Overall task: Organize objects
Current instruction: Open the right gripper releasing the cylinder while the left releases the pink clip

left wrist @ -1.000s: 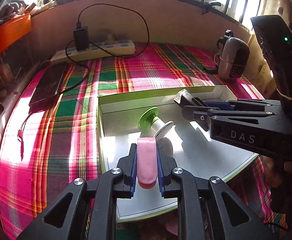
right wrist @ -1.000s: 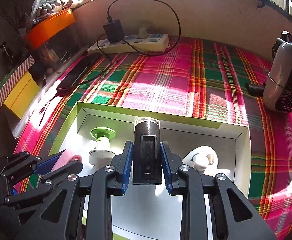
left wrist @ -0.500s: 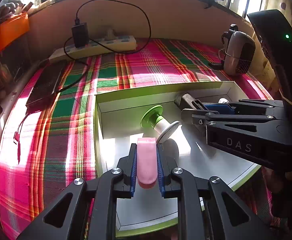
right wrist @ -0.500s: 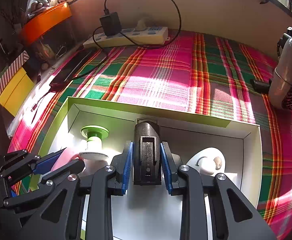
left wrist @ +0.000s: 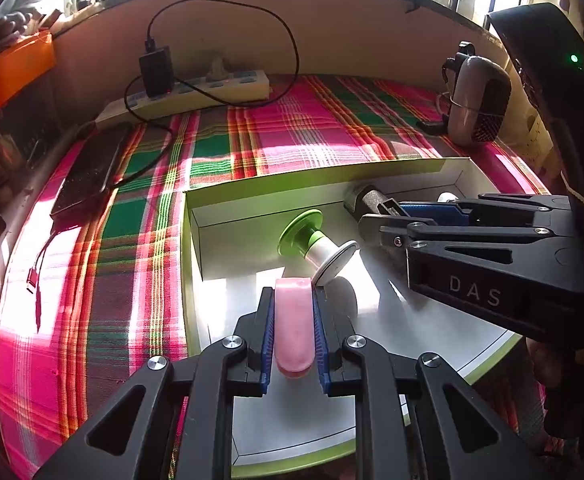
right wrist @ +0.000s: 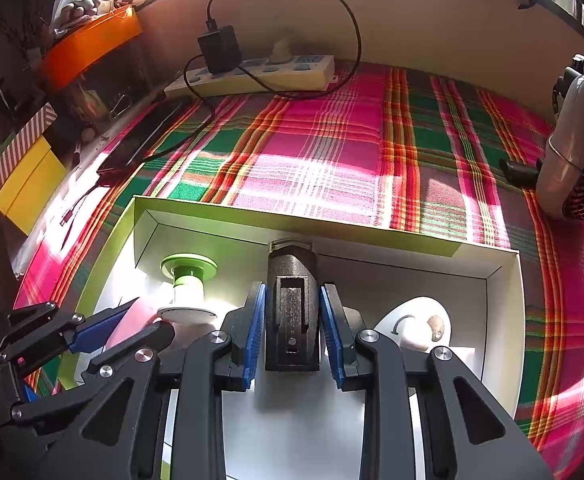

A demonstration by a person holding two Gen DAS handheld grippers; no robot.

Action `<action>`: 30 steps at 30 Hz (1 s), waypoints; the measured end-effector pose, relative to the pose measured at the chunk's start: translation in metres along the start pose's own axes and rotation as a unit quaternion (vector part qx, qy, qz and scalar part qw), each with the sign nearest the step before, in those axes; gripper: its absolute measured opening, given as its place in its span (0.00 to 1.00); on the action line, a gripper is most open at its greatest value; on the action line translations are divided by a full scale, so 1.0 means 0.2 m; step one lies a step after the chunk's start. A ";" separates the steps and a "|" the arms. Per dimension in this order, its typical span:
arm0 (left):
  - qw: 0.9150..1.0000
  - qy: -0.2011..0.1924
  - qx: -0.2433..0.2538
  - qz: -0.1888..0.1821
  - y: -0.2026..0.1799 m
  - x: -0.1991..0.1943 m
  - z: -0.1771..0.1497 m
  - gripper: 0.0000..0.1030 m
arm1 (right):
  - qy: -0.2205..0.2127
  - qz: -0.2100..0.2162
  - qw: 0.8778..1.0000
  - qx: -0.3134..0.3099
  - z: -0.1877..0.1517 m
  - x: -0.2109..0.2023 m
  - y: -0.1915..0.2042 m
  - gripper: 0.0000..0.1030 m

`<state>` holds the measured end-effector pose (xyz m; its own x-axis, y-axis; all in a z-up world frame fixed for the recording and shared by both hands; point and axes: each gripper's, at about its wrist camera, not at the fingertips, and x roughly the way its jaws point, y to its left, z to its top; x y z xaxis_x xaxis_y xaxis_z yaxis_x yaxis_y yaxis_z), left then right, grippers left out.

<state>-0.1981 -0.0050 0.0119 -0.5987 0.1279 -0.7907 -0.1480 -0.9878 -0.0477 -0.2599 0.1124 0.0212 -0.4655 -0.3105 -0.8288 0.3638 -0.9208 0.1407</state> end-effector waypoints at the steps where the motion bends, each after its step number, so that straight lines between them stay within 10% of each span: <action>1: 1.000 0.000 0.000 0.001 0.00 0.00 0.00 0.16 | 0.000 0.000 1.000 0.000 0.00 0.00 0.00 0.28; 30: 1.000 -0.020 0.005 -0.019 -0.04 -0.11 -0.03 0.29 | -0.022 -0.007 1.000 0.016 -0.03 -0.11 0.01 0.47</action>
<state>-0.1794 0.0002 0.0268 -0.6242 0.1682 -0.7630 -0.1787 -0.9814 -0.0702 -0.2437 0.1193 0.0372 -0.5055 -0.3065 -0.8066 0.3307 -0.9322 0.1469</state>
